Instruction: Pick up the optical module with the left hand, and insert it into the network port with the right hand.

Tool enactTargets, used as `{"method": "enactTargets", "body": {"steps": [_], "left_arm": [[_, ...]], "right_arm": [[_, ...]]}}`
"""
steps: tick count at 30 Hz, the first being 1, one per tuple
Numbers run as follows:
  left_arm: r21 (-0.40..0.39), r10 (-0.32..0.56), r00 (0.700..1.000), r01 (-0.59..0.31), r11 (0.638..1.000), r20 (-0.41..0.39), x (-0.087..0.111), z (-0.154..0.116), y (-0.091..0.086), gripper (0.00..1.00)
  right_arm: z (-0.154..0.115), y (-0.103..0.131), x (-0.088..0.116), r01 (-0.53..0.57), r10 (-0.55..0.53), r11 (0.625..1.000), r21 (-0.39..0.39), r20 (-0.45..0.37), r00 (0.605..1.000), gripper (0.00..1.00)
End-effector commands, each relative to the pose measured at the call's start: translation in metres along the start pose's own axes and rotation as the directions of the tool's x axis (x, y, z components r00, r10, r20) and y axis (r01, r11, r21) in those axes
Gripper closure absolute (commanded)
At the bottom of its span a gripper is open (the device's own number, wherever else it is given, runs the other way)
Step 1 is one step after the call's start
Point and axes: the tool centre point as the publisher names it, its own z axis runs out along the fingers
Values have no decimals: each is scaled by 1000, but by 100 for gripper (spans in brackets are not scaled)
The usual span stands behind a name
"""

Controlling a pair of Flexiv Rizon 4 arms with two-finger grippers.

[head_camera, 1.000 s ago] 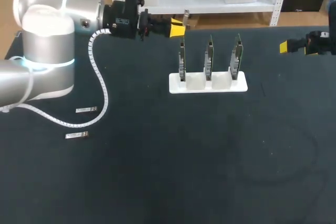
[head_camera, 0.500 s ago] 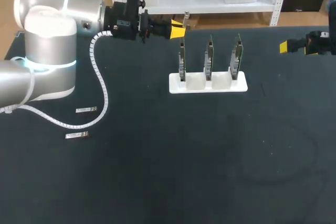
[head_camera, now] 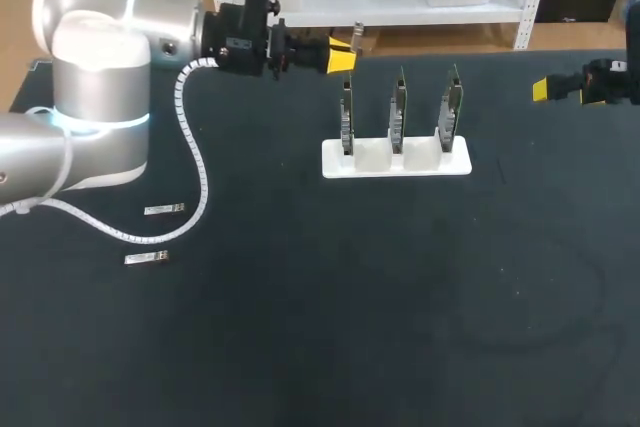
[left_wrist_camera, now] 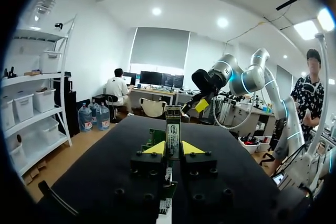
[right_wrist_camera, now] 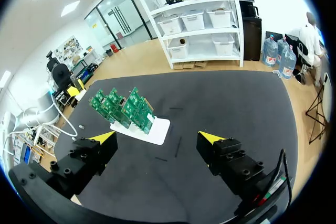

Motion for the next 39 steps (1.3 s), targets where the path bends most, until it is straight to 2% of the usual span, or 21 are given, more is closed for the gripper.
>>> {"method": "enactTargets", "body": {"steps": [1, 21, 39], "left_arm": [[11, -8, 1000, 8, 1000, -8, 3, 0, 5, 100], [47, -54, 999, 54, 997, 1, 8, -1, 4, 100], [35, -56, 998, 56, 998, -10, 11, -3, 4, 100]], "right_arm": [[0, 1, 0, -1, 1, 1000, 4, 1, 1000, 0], [0, 1, 0, -1, 1, 1000, 4, 1, 1000, 0], [0, 1, 0, -1, 1, 1000, 4, 1, 1000, 0]]}}
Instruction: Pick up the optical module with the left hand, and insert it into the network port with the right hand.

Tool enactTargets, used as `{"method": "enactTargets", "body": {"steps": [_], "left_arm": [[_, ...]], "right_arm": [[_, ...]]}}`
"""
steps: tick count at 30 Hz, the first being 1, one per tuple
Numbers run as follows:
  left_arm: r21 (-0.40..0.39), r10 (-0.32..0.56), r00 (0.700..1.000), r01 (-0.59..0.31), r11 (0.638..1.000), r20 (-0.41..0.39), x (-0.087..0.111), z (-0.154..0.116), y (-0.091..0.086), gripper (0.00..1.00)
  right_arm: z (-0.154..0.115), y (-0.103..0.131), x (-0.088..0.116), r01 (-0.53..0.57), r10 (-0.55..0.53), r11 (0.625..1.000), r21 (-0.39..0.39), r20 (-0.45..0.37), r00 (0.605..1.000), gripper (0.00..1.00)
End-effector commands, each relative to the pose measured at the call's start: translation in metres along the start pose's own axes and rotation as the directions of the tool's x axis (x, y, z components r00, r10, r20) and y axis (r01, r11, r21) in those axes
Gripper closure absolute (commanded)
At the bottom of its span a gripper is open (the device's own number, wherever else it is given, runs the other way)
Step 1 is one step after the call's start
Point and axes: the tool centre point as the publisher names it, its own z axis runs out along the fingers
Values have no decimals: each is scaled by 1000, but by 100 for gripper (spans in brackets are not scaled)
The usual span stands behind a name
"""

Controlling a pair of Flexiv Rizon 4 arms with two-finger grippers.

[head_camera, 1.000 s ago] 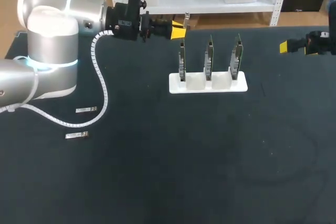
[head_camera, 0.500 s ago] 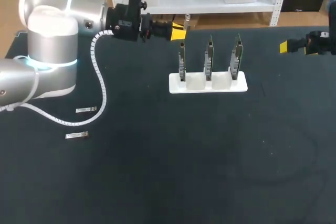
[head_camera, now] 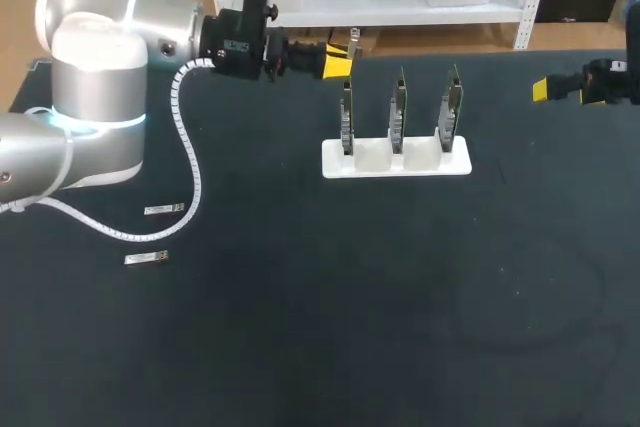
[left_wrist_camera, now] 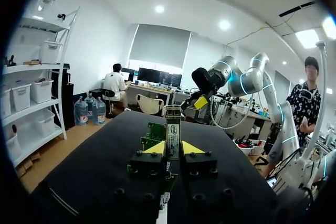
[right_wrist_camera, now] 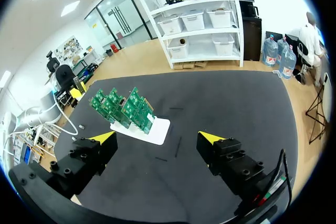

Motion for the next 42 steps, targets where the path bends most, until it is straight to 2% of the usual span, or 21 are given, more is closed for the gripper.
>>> {"method": "enactTargets", "body": {"steps": [1, 3, 5, 10, 13, 14, 16, 18, 36, 42], "left_arm": [[3, 0, 1000, 0, 1000, -2, 0, 0, 2, 100], [3, 0, 1000, 0, 1000, -2, 0, 0, 2, 100], [3, 0, 1000, 0, 1000, -2, 0, 0, 2, 100], [3, 0, 1000, 0, 1000, -2, 0, 0, 2, 100], [3, 0, 1000, 0, 1000, -2, 0, 0, 2, 100], [3, 0, 1000, 0, 1000, -2, 0, 0, 2, 100], [3, 0, 1000, 0, 1000, -2, 0, 0, 2, 100], [3, 0, 1000, 0, 1000, -2, 0, 0, 2, 100], [3, 0, 1000, 0, 1000, -2, 0, 0, 2, 100], [3, 0, 1000, 0, 1000, -2, 0, 0, 2, 100]], "right_arm": [[-3, 2, -5, 60, -60, 998, -5, -1, 998, 0], [-4, 7, -17, 150, -151, 986, -68, -7, 989, 0], [0, 15, -29, 249, -252, 959, -134, -8, 968, 0], [22, 43, -53, 423, -445, 851, -312, 2, 896, 0], [34, 57, -53, 471, -518, 775, -421, 3, 855, 0], [37, 59, -51, 479, -534, 762, -436, -3, 846, 0], [39, 60, -49, 484, -539, 762, -431, -5, 842, 0], [39, 59, -48, 436, -469, 818, -374, 5, 883, 0], [39, 59, -48, 436, -469, 818, -374, 5, 883, 0], [71, 90, -72, 578, -650, 650, -494, 32, 759, 0]]}}
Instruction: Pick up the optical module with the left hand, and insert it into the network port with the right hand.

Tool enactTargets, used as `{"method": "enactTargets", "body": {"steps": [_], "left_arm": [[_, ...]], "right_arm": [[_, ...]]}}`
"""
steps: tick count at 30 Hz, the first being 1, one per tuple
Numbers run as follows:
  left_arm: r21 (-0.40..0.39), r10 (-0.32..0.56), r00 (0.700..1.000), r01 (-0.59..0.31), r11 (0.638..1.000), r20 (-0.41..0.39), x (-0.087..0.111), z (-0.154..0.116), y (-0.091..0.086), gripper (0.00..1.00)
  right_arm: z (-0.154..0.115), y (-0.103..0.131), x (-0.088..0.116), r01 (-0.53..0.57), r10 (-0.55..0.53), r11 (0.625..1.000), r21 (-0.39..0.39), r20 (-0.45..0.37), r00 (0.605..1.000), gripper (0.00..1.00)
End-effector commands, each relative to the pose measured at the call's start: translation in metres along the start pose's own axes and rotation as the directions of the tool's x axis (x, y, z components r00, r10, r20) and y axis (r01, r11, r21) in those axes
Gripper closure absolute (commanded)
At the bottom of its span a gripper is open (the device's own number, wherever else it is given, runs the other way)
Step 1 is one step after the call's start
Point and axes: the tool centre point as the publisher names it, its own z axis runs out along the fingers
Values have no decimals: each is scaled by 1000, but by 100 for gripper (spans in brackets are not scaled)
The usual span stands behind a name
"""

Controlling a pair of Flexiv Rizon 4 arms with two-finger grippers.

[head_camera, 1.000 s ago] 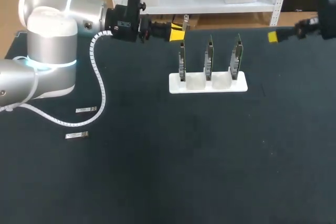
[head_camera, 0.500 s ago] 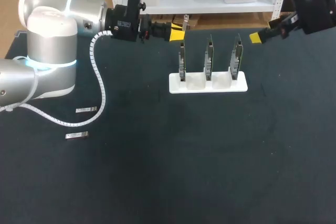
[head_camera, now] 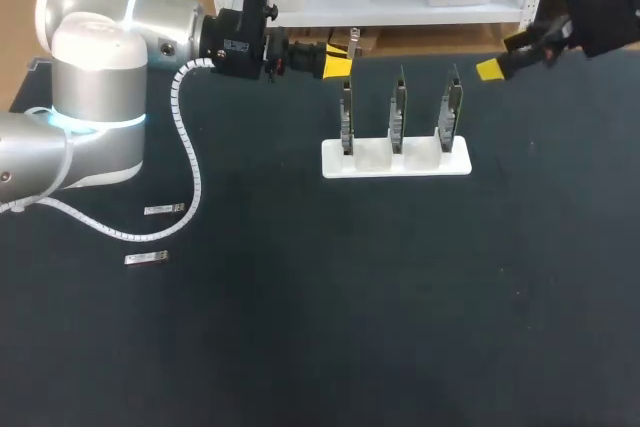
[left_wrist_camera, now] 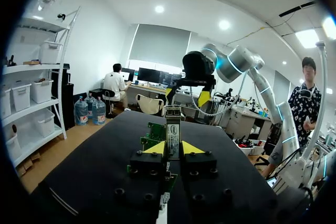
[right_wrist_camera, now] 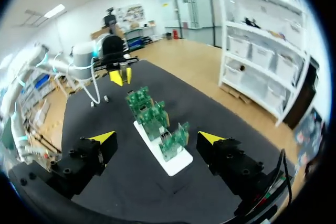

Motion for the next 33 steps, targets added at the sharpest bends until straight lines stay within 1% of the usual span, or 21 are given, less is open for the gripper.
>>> {"method": "enactTargets", "body": {"steps": [1, 3, 6, 8, 12, 16, 20, 22, 25, 30, 33], "left_arm": [[3, 0, 1000, 0, 1000, -2, 0, 0, 2, 100], [3, 0, 1000, 0, 1000, -2, 0, 0, 2, 100], [3, 0, 1000, 0, 1000, -2, 0, 0, 2, 100], [3, 0, 1000, 0, 1000, -2, 0, 0, 2, 100], [3, 0, 1000, 0, 1000, -2, 0, 0, 2, 100], [3, 0, 1000, 0, 1000, -2, 0, 0, 2, 100], [3, 0, 1000, 0, 1000, -2, 0, 0, 2, 100], [3, 0, 1000, 0, 1000, -2, 0, 0, 2, 100], [3, 0, 1000, 0, 1000, -2, 0, 0, 2, 100], [3, 0, 1000, 0, 1000, -2, 0, 0, 2, 100], [3, 0, 1000, 0, 1000, -2, 0, 0, 2, 100]], "right_arm": [[34, -6, -30, 126, -134, 966, -225, -21, 991, 0], [43, -2, -39, 179, -194, 951, -251, -36, 980, 0], [52, 4, -49, 217, -230, 935, -282, -15, 973, 0], [56, 8, -51, 231, -246, 925, -301, -12, 969, 0], [63, 10, -51, 240, -255, 911, -335, -1, 967, 0], [68, 10, -56, 254, -264, 903, -348, 20, 964, 0], [75, 9, -64, 284, -288, 886, -366, 43, 957, 0], [79, 8, -70, 310, -321, 869, -386, 40, 946, 0], [86, 8, -77, 313, -326, 860, -402, 39, 945, 0], [98, 18, -89, 334, -339, 843, -423, 65, 938, 0], [102, 27, -87, 335, -340, 835, -436, 69, 938, 0]]}}
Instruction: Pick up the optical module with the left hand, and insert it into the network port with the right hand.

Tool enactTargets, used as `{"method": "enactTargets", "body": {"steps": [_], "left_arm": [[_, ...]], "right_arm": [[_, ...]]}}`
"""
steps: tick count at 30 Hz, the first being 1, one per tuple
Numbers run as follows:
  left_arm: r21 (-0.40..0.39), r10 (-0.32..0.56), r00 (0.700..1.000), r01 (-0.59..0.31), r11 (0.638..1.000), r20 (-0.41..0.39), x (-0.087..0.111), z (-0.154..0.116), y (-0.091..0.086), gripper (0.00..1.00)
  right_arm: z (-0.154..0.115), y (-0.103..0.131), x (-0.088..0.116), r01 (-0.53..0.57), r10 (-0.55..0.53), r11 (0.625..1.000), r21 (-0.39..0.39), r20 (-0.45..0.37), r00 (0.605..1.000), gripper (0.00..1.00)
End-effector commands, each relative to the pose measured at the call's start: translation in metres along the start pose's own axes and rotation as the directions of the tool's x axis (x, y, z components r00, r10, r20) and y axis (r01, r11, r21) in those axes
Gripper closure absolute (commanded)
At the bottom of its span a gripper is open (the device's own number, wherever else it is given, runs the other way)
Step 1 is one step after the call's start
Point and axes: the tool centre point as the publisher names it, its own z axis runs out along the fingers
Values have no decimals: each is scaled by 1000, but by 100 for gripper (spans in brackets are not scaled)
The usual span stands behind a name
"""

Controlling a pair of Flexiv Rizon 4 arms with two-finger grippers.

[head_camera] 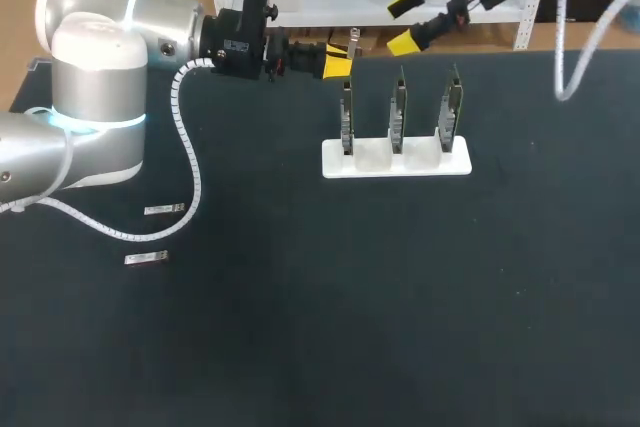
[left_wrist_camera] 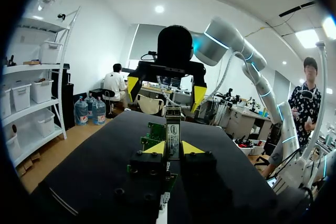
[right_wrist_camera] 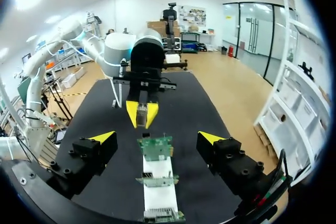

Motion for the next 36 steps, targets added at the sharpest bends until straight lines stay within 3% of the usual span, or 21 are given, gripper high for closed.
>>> {"method": "enactTargets", "body": {"steps": [1, 10, 36], "left_arm": [[3, 0, 1000, 0, 1000, -2, 0, 0, 2, 100], [3, 0, 1000, 0, 1000, -2, 0, 0, 2, 100], [3, 0, 1000, 0, 1000, -2, 0, 0, 2, 100]], "right_arm": [[9, 0, 1, -3, 4, 993, -120, 2, 1000, 0], [13, 8, -2, -47, 54, 994, -103, 67, 996, 0], [27, 19, -19, -68, 77, 995, -77, 118, 990, 0]]}}
